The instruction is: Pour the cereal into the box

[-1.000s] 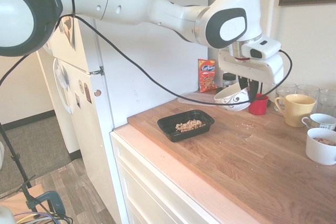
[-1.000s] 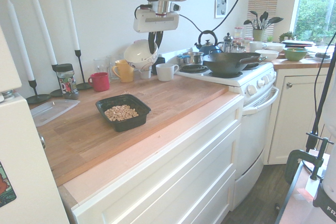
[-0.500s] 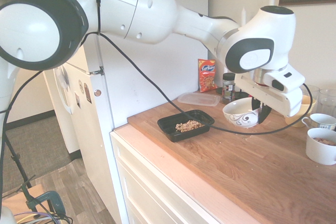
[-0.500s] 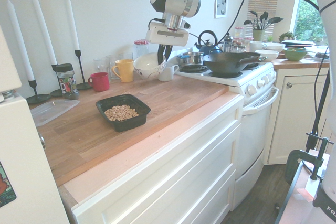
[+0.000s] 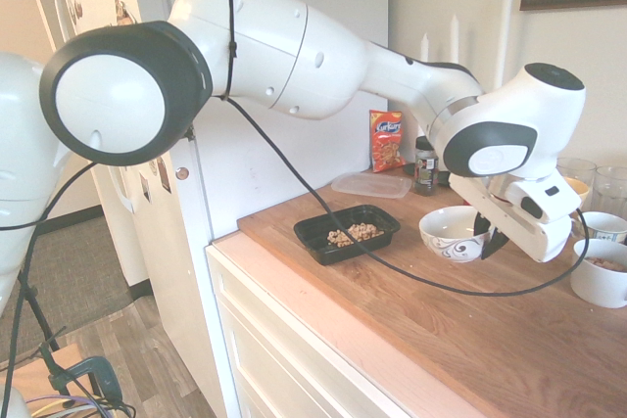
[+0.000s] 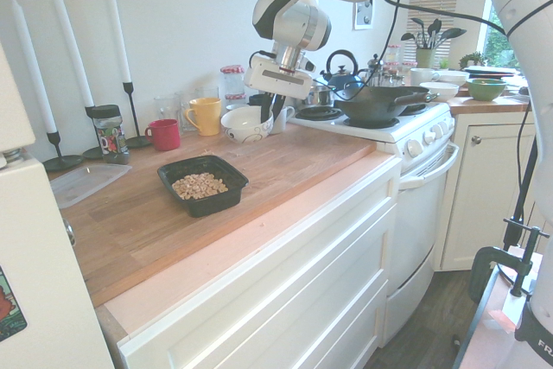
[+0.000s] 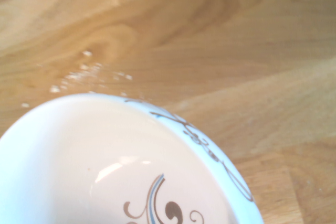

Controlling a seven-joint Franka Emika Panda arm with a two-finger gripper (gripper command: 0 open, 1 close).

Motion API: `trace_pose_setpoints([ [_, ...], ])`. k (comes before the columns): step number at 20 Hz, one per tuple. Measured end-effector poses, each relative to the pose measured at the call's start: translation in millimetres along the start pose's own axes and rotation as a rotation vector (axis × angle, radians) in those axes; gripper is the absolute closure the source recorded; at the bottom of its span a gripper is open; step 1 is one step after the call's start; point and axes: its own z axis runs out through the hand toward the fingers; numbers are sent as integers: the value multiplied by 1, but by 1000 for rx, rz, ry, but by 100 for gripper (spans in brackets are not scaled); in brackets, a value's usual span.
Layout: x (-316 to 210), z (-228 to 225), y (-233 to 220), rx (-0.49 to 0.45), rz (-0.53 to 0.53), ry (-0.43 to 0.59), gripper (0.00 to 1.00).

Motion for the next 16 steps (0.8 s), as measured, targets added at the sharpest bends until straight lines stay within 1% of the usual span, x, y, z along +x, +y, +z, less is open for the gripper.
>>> trace_pose_setpoints([
  [5,24,19,17,14,49,-32,100],
  [8,33,31,21,19,64,-47,100],
  [11,38,33,20,25,65,-58,100],
  [12,38,34,20,25,64,-62,0],
  [16,41,35,19,25,61,-70,0],
])
